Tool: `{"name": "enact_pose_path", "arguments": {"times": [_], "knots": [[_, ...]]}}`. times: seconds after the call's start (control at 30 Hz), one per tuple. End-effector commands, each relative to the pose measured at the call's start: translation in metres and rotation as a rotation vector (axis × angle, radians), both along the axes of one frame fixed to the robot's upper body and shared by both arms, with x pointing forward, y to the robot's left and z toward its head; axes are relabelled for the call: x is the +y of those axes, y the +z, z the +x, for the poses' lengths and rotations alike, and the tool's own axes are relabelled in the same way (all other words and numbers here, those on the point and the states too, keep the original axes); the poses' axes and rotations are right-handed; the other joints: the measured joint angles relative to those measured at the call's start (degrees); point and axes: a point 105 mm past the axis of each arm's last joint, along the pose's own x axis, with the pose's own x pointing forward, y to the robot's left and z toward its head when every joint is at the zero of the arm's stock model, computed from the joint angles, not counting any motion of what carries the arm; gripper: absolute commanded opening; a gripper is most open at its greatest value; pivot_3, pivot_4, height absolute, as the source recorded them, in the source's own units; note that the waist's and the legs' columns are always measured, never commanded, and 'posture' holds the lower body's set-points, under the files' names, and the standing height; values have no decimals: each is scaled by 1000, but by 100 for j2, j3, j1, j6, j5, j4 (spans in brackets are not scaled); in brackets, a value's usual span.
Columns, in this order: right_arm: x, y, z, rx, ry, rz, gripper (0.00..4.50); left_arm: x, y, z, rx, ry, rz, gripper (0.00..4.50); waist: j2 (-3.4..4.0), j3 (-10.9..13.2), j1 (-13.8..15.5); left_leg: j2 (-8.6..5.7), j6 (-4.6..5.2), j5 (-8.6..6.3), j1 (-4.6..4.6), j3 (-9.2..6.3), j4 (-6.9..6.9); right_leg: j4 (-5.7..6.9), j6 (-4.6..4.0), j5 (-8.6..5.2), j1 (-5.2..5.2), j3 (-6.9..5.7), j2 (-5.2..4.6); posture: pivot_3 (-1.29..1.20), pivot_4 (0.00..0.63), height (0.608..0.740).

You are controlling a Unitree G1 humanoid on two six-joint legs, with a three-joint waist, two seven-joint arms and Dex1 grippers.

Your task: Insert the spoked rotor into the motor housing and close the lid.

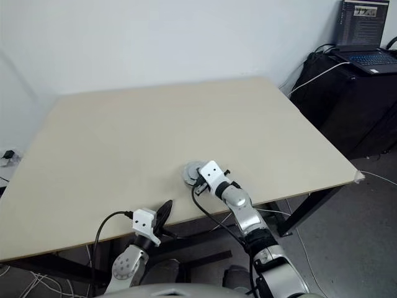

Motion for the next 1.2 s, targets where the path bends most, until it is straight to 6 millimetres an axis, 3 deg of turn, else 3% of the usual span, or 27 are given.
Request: {"name": "enact_pose_path", "arguments": {"times": [0.03,0.3,0.33,0.5,0.77,0.9,1.2], "knots": [[4,7,-1,-25,19,-5,35,-2,6,4,-25,-1,-9,0,-1,-7,0,0,0,0,0,0,0,0,-1,0,0,0,0,0,0,740],[7,55,-7,-81,81,142,35,0,5,3,-23,6,-4,0,-1,-9,23,0,0,-1,-8,0,-1,-1,-9,-4,-11,16,-6,0,0,740],[7,59,-8,-82,93,138,208,0,5,3,-22,6,-4,0,-2,-9,28,0,0,-1,-8,0,-1,-1,-9,-4,-11,16,-6,0,0,740],[5,67,-7,-78,126,69,1628,-2,4,3,-18,0,-10,0,-4,-10,42,-1,1,-1,-10,0,-1,-2,-17,-8,-13,15,-10,0,0,740],[3,50,0,14,217,-179,4255,-5,4,2,-16,-6,-17,0,-4,-10,38,-1,1,-1,-15,0,-1,-2,-25,-7,-20,14,-11,0,0,740],[4,51,7,59,245,-225,4255,-5,4,3,-16,-6,-20,0,-4,-10,37,-2,2,-1,-17,0,0,-2,-25,-6,-21,13,-11,0,0,740],[-4,33,26,219,227,-314,4255,-5,4,4,-19,-3,-22,0,-5,-11,33,-2,2,-1,-19,1,0,-2,-19,-1,-22,11,-12,0,0,740]]}}
